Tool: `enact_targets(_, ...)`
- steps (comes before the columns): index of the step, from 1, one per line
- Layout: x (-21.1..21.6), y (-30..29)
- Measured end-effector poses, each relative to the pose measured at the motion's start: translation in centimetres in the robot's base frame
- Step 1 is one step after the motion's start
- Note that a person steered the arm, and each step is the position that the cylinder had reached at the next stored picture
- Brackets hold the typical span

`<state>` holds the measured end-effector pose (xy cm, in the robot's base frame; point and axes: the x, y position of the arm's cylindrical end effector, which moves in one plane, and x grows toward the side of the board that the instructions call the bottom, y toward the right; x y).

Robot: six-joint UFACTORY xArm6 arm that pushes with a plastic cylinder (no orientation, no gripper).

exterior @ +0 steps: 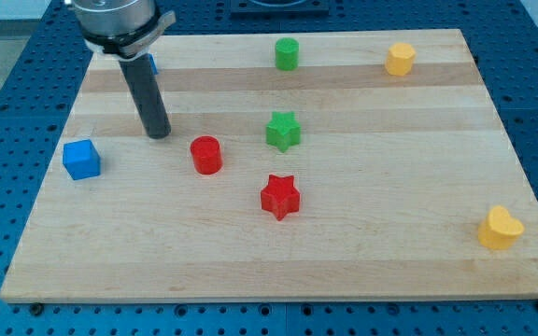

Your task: Slide the red circle closer to the red star

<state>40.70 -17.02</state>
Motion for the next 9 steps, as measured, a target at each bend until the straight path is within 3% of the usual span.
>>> enact_targets(6,1.9,10.7)
enact_targets(8,2.0,4.1)
enact_targets(9,4.9,5.1)
